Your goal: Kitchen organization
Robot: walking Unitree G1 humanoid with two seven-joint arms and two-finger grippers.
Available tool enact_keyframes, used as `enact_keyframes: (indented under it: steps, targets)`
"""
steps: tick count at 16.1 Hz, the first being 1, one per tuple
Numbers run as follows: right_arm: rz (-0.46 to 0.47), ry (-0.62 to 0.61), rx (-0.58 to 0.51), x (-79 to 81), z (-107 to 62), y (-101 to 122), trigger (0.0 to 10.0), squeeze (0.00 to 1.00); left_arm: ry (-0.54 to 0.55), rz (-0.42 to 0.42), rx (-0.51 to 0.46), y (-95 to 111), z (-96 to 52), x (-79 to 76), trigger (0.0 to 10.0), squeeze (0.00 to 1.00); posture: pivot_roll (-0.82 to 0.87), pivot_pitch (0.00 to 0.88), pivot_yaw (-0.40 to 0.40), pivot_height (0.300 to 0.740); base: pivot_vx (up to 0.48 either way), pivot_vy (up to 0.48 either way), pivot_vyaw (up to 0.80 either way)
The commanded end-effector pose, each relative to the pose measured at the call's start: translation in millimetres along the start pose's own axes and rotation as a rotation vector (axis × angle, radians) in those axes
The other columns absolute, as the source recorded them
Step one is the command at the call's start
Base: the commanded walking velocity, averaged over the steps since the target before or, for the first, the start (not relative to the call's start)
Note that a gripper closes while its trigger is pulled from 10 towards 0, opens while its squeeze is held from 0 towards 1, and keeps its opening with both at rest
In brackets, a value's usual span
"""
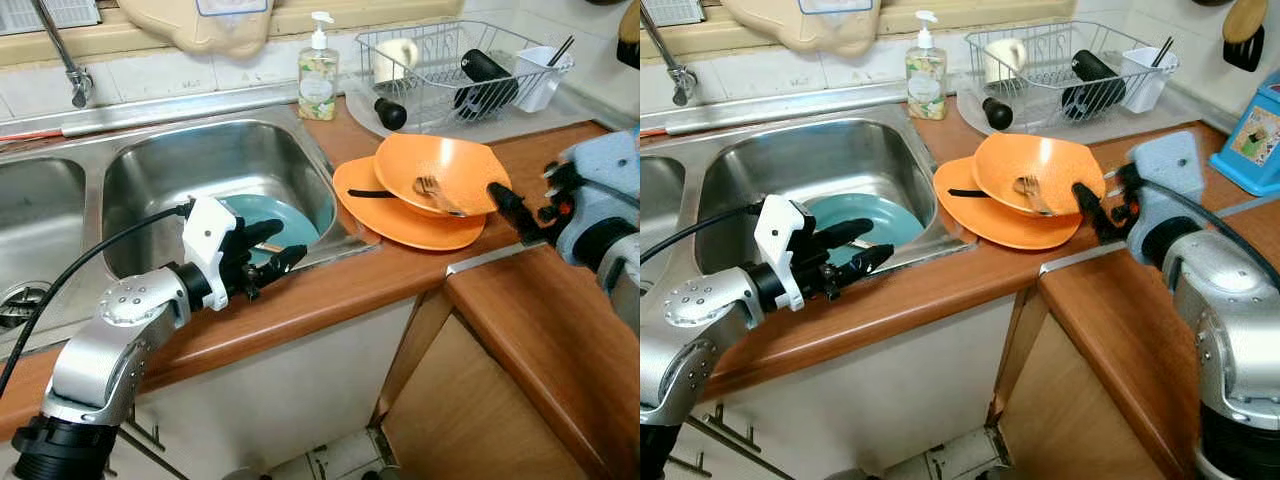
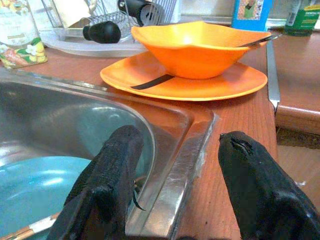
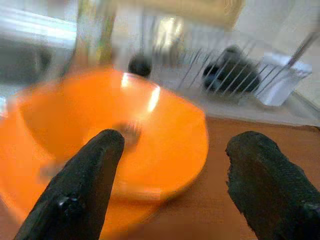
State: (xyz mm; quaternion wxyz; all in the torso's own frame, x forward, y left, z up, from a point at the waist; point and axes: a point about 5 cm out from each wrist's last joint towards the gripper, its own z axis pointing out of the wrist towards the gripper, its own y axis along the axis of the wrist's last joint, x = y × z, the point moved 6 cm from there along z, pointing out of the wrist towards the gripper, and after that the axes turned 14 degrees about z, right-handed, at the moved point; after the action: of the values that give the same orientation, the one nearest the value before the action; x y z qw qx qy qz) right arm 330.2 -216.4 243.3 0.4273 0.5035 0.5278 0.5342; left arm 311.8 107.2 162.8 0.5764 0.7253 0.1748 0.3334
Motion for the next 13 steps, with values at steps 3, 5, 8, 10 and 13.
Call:
enact_keyframes:
  steps: [3, 5, 8, 10, 13]
  targets:
    - [0.066, -0.005, -0.12, -9.8, -6.6, 27, 10.0, 0.0, 0.003, 0.022, -0.02, 8, 1.5, 1.0, 10.0, 0.0, -0.14, 0.0, 0.032, 0.74, 0.0, 0.0, 0.0]
    - [0.036, 0.038, -0.062, -3.4, -7.9, 14, 10.0, 0.0, -0.008, 0.013, -0.025, 8, 2.6, -2.4, 10.0, 0.0, -0.14, 0.0, 0.032, 0.74, 0.0, 0.0, 0.0]
    - [-0.035, 0.165, 0.073, 30.2, -9.5, -22, 10.0, 0.0, -0.047, -0.006, -0.036, 9, 4.8, -13.6, 10.0, 0.0, -0.14, 0.0, 0.032, 0.74, 0.0, 0.0, 0.0]
    - [-0.038, 0.182, 0.08, 37.2, -8.9, -26, 10.0, 0.0, -0.09, -0.019, -0.038, 10, 4.4, -22.3, 10.0, 0.0, -0.14, 0.0, 0.028, 0.74, 0.0, 0.0, 0.0]
    - [-0.05, 0.133, 0.105, 31.4, -7.1, -34, 10.0, 0.0, -0.136, -0.025, -0.034, 9, 3.2, -31.3, 10.0, 0.0, -0.14, 0.0, 0.029, 0.74, 0.0, 0.0, 0.0]
